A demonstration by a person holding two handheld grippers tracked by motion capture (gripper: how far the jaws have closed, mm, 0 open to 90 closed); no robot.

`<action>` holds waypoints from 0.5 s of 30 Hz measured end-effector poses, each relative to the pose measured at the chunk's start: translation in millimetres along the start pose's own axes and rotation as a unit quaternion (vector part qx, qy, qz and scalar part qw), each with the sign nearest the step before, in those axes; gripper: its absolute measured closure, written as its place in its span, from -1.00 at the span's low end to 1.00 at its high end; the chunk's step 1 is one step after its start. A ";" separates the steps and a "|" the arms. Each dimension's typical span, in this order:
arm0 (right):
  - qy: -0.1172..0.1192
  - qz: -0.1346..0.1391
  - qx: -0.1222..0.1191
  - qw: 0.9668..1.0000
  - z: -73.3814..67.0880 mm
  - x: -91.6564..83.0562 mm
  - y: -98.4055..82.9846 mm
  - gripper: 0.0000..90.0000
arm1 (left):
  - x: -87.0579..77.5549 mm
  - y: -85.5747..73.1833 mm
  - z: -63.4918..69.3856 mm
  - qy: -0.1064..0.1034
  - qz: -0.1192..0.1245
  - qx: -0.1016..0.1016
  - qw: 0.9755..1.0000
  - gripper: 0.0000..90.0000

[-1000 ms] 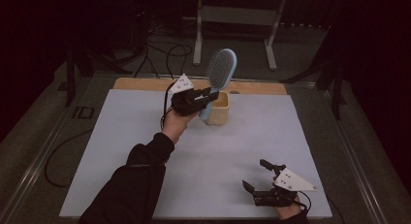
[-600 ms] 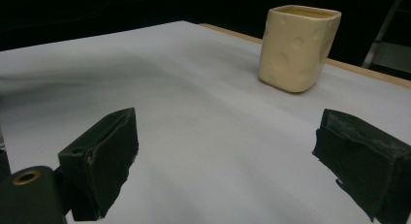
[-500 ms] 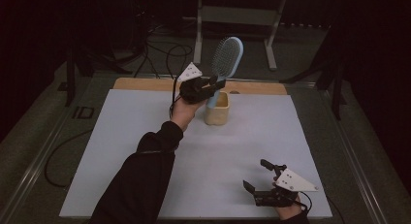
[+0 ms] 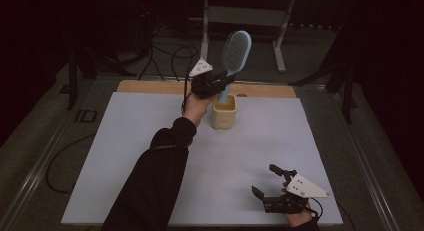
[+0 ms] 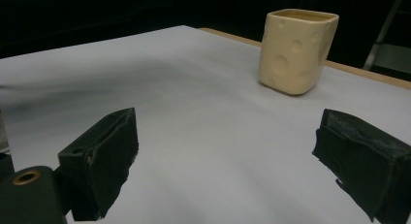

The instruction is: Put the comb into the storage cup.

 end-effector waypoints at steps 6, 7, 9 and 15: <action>0.002 0.002 0.000 1.000 -0.1 -0.9 0.3 -0.82 | 8.5 -9.5 -8.2 -0.002 0.009 -0.019 1.000 0.55; 0.003 0.002 0.000 1.000 0.1 -1.0 0.2 -0.82 | 9.4 -10.8 -9.1 -0.005 0.011 -0.023 1.000 0.55; 0.003 0.002 0.001 1.000 0.2 -1.0 0.1 -0.82 | 10.3 -12.4 -10.6 -0.004 0.013 -0.023 1.000 0.55; 0.004 0.004 0.002 1.000 -0.3 -1.4 0.7 -0.82 | 15.6 -22.8 -15.4 -0.002 0.007 -0.032 0.999 0.55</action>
Point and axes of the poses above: each handheld gripper's, and its own axes: x roughly forward along the jaws, y roughly out of its top, z roughly to its right, the point moved 9 cm from there along x, roughly forward along the jaws, and after that the axes turned 9 degrees about -z, right-handed, at the moved point
